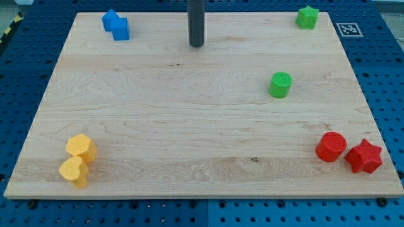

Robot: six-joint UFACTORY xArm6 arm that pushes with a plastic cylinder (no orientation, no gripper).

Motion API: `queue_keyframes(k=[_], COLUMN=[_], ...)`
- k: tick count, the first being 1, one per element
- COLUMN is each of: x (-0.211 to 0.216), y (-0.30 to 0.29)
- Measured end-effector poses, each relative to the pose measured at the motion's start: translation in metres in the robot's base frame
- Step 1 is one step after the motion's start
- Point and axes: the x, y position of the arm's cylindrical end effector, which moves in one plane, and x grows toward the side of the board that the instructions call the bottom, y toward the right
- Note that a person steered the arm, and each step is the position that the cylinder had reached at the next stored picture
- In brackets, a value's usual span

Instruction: Slide the green circle below the green star

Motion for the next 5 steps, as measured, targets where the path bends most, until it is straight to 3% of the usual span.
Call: queue_keyframes(k=[2, 3, 5], x=[0.130, 0.159, 0.143], y=[0.055, 0.090, 0.144])
